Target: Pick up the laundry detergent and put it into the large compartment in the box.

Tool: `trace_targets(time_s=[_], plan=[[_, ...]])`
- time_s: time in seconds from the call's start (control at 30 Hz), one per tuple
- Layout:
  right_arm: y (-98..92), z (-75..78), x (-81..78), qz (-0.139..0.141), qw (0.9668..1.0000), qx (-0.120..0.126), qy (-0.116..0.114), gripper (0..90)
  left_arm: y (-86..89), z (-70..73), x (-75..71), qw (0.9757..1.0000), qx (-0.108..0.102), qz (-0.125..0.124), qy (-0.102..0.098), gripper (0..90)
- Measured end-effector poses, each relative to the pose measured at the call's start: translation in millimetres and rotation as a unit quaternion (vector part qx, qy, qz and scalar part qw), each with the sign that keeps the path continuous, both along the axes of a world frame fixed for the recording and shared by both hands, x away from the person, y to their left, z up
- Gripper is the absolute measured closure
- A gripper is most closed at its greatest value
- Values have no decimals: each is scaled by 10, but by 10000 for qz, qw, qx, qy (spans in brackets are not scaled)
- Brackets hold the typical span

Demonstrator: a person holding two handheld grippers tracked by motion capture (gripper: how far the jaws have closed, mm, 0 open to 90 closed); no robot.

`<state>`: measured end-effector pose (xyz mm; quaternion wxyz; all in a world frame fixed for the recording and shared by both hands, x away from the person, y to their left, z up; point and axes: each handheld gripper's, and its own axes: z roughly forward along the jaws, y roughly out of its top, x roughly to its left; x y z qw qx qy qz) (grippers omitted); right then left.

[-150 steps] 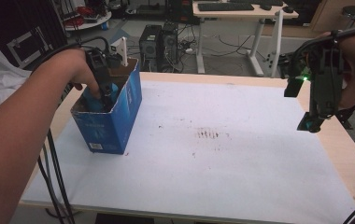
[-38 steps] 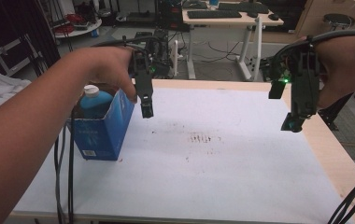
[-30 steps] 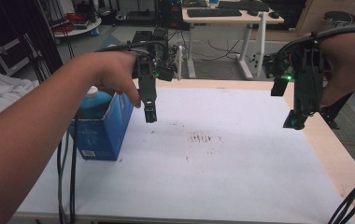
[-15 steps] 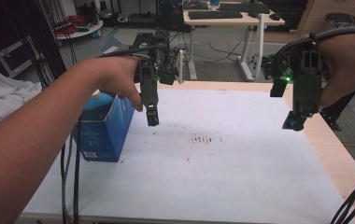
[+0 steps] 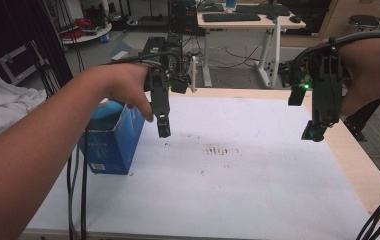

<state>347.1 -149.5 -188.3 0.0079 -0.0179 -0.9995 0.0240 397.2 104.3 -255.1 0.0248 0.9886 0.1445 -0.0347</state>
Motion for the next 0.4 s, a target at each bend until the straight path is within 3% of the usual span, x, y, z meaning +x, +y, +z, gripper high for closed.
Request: trace_targets(time_s=[0.4], plan=[[27,-4,-9,32,10000,-10,-17,22,-1,-27,-8,10000,-50,31,6,17]])
